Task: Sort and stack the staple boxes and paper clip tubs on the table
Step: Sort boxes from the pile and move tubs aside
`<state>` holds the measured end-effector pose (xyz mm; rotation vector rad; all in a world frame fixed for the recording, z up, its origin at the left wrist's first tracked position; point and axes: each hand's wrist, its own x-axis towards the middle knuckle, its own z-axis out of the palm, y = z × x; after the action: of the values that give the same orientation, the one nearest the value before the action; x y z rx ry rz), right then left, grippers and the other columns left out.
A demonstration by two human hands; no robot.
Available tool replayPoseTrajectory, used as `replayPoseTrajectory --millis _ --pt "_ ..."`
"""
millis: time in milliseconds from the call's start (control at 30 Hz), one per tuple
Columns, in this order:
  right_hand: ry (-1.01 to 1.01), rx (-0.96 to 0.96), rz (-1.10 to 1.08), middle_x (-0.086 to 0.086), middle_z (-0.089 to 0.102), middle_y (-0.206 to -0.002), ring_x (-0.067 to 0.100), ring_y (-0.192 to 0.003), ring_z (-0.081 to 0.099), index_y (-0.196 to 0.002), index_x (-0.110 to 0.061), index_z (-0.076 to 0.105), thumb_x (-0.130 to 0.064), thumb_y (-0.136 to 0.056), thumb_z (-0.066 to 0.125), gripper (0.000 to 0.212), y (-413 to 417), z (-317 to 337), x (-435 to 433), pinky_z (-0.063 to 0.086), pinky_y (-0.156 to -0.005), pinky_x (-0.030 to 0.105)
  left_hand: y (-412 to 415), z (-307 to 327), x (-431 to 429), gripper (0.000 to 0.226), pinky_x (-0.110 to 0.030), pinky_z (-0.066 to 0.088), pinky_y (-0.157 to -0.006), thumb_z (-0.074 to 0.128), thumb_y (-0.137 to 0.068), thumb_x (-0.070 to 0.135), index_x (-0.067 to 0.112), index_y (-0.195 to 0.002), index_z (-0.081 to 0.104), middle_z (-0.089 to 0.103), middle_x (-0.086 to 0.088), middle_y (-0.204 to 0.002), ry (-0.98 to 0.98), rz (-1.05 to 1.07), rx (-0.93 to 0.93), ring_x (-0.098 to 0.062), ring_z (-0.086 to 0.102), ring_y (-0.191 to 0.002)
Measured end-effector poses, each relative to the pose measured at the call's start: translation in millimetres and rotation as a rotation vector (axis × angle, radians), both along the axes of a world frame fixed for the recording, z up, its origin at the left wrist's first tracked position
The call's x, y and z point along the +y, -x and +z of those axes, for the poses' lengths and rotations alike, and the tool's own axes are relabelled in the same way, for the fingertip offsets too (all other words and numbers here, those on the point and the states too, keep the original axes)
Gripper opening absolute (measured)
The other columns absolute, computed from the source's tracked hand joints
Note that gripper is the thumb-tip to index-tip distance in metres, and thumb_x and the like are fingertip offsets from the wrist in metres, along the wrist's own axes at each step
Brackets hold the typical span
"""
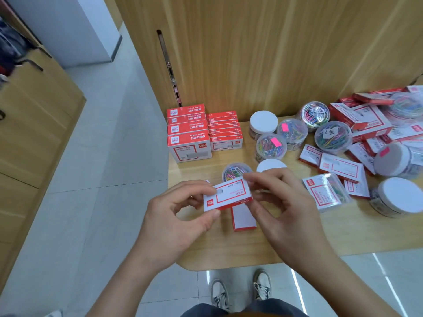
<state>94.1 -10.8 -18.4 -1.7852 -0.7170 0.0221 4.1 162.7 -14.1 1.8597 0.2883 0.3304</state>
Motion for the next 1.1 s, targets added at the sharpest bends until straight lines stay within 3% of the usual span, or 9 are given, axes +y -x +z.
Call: replayPoseTrajectory --millis 67,233,333,500,633,700,800,933,1100 --pt "-0.029 0.068 -0.014 -0.002 0.058 -0.091 0.007 -0.083 0.063 -0.105 -0.024 0.068 0.000 -0.079 0.067 0.036 -0.6 3.1 2.6 0.050 -0.074 0.014 -1.1 2.2 2.4 0.030 -0.025 0.051 -0.079 0.076 -0.063 0.031 0.027 -0.092 0.073 0.070 -0.004 -0.097 0.098 -0.018 0.005 -0.019 0.063 -0.086" --pt "-0.347 0.543 -0.002 0.007 0.060 -0.068 0.009 -0.062 0.063 -0.091 -0.008 0.071 0.002 -0.078 0.066 0.017 -6.0 19.4 0.3 0.051 -0.061 0.019 -4.7 5.9 9.2 0.032 -0.023 0.054 -0.073 0.080 -0.062 0.024 0.018 -0.093 0.073 0.069 -0.017 -0.094 0.258 0.011 0.049 -0.016 0.064 -0.079" --pt "-0.254 0.499 -0.040 0.013 0.065 -0.068 0.011 -0.064 0.066 -0.091 -0.014 0.071 0.002 -0.085 0.062 0.020 -10.1 23.9 -2.2 0.054 -0.060 0.026 -6.7 4.9 9.1 0.027 -0.021 0.053 -0.073 0.077 -0.064 0.016 0.020 -0.091 0.074 0.068 -0.017 -0.092 0.207 0.033 0.073 -0.017 0.062 -0.077" --pt "0.099 0.222 0.124 -0.007 0.065 -0.098 0.013 -0.087 0.065 -0.106 -0.024 0.069 -0.020 -0.081 0.071 0.025 -20.5 31.0 -4.7 0.055 -0.064 0.025 -14.0 6.0 2.4 0.018 -0.025 0.052 -0.072 0.073 -0.072 0.022 0.026 -0.089 0.074 0.070 -0.010 -0.087 0.144 -0.018 0.080 -0.024 0.063 -0.076" --pt "0.286 0.048 0.067 -0.011 0.065 -0.077 0.009 -0.063 0.063 -0.091 -0.028 0.071 -0.023 -0.082 0.073 0.010 -34.5 40.1 -7.2 0.049 -0.055 0.019 -27.3 10.4 -8.4 0.009 -0.020 0.050 -0.067 0.069 -0.081 0.031 0.024 -0.086 0.072 0.070 0.009 -0.071 0.188 -0.020 0.080 -0.006 0.063 -0.068" --pt "0.314 0.043 0.021 -0.009 0.066 -0.072 0.007 -0.064 0.061 -0.088 -0.026 0.070 -0.021 -0.083 0.071 0.007 -42.7 43.4 -12.2 0.044 -0.056 0.012 -32.1 9.5 -15.0 0.016 -0.021 0.051 -0.067 0.063 -0.078 0.033 0.027 -0.092 0.067 0.071 0.012 -0.072 0.197 0.048 0.072 -0.005 0.063 -0.067" --pt "0.235 0.170 -0.022 0.002 0.070 -0.071 0.012 -0.064 0.063 -0.086 -0.015 0.072 -0.015 -0.084 0.069 0.003 -53.4 46.5 -20.6 0.047 -0.058 0.016 -35.5 5.5 -24.6 0.021 -0.024 0.049 -0.062 0.075 -0.079 0.026 0.034 -0.094 0.062 0.068 0.014 -0.082 -0.020 0.091 0.052 -0.009 0.057 -0.067" --pt "0.111 0.380 -0.002 0.018 0.071 -0.074 0.016 -0.056 0.065 -0.090 -0.010 0.069 -0.012 -0.084 0.068 0.007 -57.3 49.3 -24.0 0.050 -0.049 0.025 -46.0 10.9 -32.2 0.049 -0.023 0.054 -0.069 0.081 -0.073 0.019 0.045 -0.109 0.059 0.069 0.013 -0.096 0.051 0.012 0.012 -0.009 0.061 -0.072" --pt "0.007 0.494 0.061 0.015 0.072 -0.086 0.017 -0.067 0.065 -0.100 -0.011 0.069 -0.012 -0.082 0.068 0.018 -62.0 47.4 -25.5 0.051 -0.053 0.020 -58.6 23.6 -27.9 0.055 -0.020 0.055 -0.071 0.084 -0.068 0.015 0.050 -0.104 0.060 0.070 0.013 -0.088 -0.116 -0.007 0.039 -0.005 0.062 -0.076"
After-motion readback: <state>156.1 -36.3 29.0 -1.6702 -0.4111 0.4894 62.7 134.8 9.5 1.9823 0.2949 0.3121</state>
